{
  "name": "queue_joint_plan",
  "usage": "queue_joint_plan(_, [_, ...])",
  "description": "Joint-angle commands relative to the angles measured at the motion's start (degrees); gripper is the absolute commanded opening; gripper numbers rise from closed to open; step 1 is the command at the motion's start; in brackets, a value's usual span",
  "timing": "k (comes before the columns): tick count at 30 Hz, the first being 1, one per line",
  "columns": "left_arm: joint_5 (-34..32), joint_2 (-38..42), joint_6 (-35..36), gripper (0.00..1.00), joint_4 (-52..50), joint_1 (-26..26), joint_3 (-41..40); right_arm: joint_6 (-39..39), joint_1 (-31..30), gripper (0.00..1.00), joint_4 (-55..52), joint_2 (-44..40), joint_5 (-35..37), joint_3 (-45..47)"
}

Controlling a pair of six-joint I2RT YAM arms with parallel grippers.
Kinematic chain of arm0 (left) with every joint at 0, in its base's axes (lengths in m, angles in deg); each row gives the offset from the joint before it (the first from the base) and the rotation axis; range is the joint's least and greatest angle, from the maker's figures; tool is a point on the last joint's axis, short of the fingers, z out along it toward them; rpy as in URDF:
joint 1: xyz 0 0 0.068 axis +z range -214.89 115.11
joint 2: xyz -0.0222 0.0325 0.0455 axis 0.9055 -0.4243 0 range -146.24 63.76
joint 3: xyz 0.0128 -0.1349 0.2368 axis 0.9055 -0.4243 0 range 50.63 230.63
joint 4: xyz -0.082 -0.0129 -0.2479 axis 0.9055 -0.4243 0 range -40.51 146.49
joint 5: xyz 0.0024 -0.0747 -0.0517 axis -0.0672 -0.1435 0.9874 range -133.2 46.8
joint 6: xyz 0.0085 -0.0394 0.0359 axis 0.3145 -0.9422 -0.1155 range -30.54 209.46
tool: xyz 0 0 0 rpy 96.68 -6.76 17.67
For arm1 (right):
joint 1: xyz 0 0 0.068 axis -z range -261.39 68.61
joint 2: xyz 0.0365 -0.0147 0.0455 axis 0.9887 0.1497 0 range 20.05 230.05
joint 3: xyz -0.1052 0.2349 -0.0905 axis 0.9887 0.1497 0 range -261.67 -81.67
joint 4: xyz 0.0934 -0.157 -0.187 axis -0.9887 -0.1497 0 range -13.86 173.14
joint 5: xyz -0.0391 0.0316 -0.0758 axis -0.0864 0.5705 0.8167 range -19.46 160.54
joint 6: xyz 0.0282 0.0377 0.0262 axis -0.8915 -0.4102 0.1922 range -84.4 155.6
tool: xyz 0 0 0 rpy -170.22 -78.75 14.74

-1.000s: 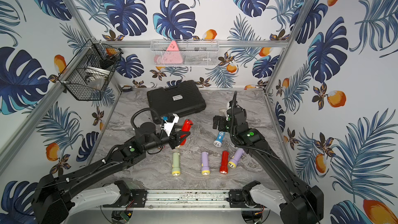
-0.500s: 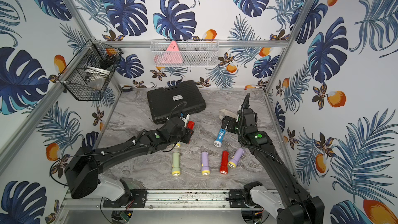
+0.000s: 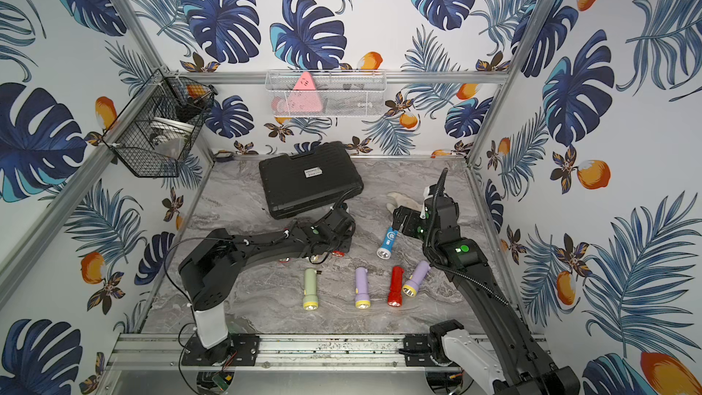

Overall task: Close the plug at the bottom of the flashlight
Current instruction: Place the flashlight at the center of the board.

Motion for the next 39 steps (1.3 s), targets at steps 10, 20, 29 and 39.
queue_joint_plan(10, [0.6,-7.0,-0.8,0.15,-6.1,0.1,5.9,0.5,0.0,1.0,-0.4,0.7,-0.3,-0.4])
queue_joint_plan(20, [1.1,-6.8,1.5,0.5,-8.1,0.3,7.3,-0.4,0.0,1.0,-0.2,-1.6,2.0,-0.5])
queue_joint_plan(29, [0.7,-4.2,5.1,0.61,-8.8,1.2,8.8,-3.4,0.1,1.0,-0.3,-2.6,2.5,0.7])
queue_joint_plan(39, [10.4,-4.9,13.4,0.62,-12.6,0.5,19.1,-7.9,0.8,1.0,-1.3,-1.8,6.1,3.1])
